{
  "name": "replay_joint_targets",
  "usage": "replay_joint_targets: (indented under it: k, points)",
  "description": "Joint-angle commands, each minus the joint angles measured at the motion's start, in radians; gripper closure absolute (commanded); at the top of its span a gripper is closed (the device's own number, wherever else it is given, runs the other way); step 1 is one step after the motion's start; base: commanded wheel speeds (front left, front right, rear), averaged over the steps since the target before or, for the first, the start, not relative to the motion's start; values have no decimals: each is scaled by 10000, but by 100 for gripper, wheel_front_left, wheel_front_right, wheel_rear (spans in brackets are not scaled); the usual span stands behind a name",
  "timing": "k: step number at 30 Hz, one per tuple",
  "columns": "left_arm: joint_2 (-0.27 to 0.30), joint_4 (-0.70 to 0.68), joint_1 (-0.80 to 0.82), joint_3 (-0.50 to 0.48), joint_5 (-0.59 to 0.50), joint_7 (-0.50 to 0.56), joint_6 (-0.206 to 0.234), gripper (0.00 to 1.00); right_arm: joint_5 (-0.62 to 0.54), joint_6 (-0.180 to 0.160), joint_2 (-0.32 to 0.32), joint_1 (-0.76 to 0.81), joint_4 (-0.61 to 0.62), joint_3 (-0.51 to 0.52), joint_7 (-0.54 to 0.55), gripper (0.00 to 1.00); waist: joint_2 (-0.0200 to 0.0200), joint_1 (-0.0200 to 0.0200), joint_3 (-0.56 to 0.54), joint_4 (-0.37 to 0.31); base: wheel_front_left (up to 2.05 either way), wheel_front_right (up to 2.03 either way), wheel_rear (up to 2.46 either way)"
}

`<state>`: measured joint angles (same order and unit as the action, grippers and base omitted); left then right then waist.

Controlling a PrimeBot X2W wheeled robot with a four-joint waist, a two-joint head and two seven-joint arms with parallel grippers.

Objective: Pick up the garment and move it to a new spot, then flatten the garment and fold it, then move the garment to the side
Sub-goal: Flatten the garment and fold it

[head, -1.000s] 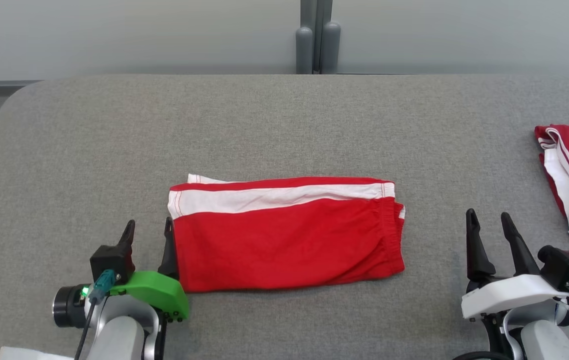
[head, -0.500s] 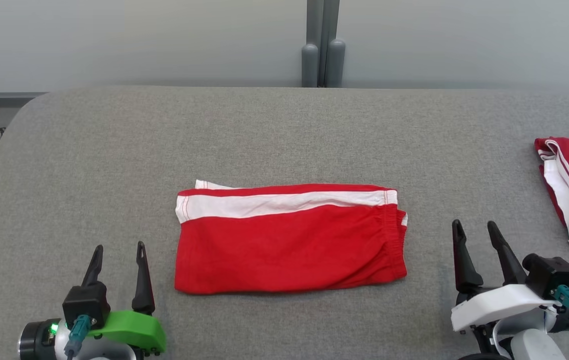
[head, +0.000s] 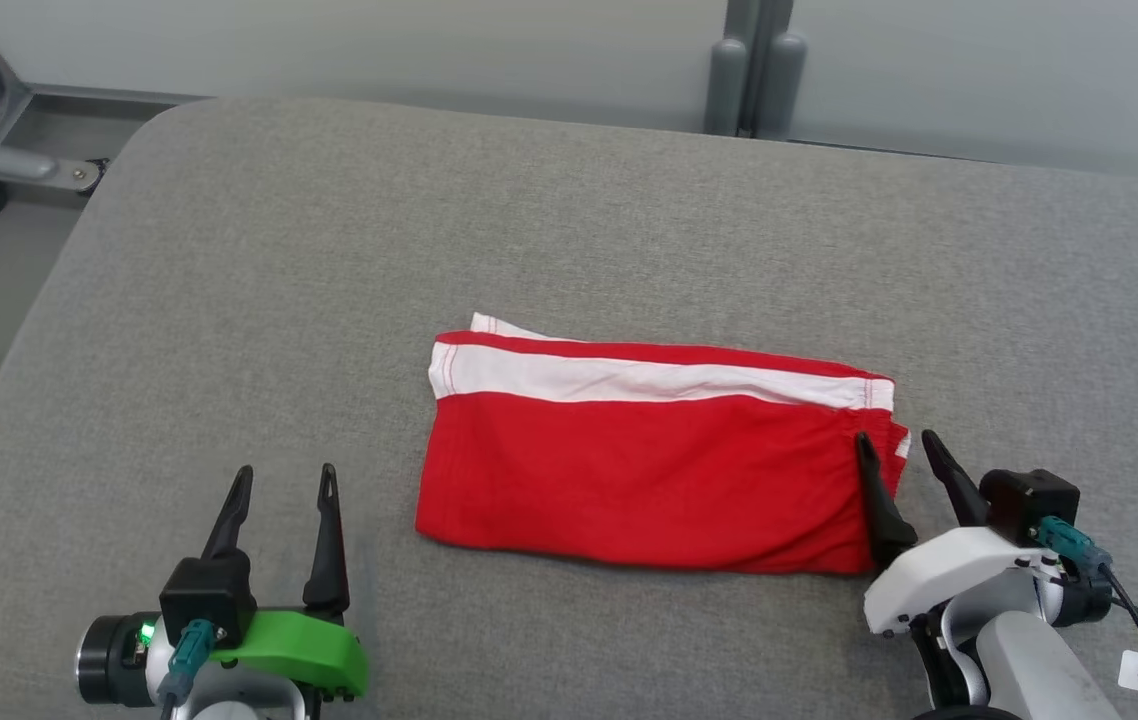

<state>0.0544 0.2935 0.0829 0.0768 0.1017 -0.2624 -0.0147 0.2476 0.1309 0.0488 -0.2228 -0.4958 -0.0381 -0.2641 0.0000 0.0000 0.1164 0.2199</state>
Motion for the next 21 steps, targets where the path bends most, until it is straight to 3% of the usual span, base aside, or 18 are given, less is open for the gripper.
replay_joint_targets:
  k: [1, 8, 12, 13, 14, 15, 21]
  points:
    - [-14, -27, 144, 40, 26, -22, -58, 0, -275, -7, 50, -223, -563, 350, 1, 0, 0, 0, 327, 618, 0, 0, 0]
    - [-32, -148, 197, 115, 117, -22, -27, 0, -176, -7, 47, -427, -2047, 524, 11, 0, 0, 0, 428, 834, 0, 0, 0]
    - [-34, -256, 307, 321, 287, -22, 7, 0, 828, 13, -56, -487, -2628, -442, 86, 2, 0, 0, 526, 809, 0, 0, 0]
    - [-31, -276, 328, 348, 315, -22, 40, 0, 1044, 25, -72, -519, -2596, -615, 86, 27, 0, 0, 543, 788, 0, 0, 0]
    - [-25, -301, 342, 380, 351, -22, 54, 0, 1165, 25, -65, -554, -2530, -751, 84, 89, 0, 0, 555, 761, 0, 0, 0]
    - [-24, -342, 361, 404, 394, -22, 76, 0, 1381, 25, -59, -567, -2422, -835, 84, 100, 0, 0, 560, 728, 0, 0, 0]
    - [-24, -336, 243, 466, 477, -22, 130, 0, 1290, -15, 111, -664, -1700, 165, 6, 100, 0, 0, 514, 510, 0, 0, 0]
